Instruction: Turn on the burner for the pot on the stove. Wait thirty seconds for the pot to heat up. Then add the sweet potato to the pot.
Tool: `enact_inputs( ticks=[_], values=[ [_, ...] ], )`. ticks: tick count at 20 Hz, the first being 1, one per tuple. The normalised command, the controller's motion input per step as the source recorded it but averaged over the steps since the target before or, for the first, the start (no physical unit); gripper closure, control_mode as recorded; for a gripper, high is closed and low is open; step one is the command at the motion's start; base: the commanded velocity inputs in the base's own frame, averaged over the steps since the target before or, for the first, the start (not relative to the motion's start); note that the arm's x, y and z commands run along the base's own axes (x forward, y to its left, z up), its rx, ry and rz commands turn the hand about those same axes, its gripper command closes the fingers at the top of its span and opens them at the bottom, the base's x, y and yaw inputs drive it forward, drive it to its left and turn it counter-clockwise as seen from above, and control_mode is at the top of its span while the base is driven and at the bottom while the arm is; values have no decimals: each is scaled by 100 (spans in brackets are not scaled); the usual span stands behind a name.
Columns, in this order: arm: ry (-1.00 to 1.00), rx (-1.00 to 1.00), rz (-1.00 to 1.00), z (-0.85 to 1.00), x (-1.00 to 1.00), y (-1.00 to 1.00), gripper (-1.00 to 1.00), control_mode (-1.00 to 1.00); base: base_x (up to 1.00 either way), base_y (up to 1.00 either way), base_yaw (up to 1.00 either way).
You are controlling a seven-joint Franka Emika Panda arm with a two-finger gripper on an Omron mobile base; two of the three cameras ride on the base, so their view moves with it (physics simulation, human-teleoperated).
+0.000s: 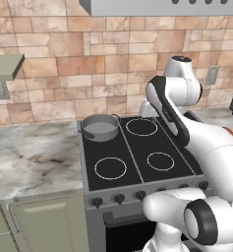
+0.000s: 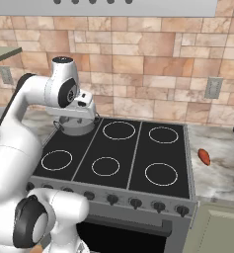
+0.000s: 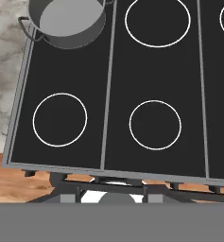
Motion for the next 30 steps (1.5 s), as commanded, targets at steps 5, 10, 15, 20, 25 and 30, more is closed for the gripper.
enact_inputs(
  ticks=[5, 10, 15, 20, 25, 30],
  values=[
    [-1, 0, 0, 0, -24, 0, -100, -100, 0, 0, 0],
    [-3, 0, 1, -1, -54, 0, -100, -100, 0, 0, 0],
    [-1, 0, 3, -4, -50, 0, -100, -100, 0, 0, 0],
    [0, 0, 8, -10, -47, 4, -100, -100, 0, 0, 0],
    [0, -1, 7, -4, -19, 11, -100, -100, 0, 0, 0],
    [0, 0, 0, 0, 0, 0, -100, -100, 0, 0, 0]
  ],
)
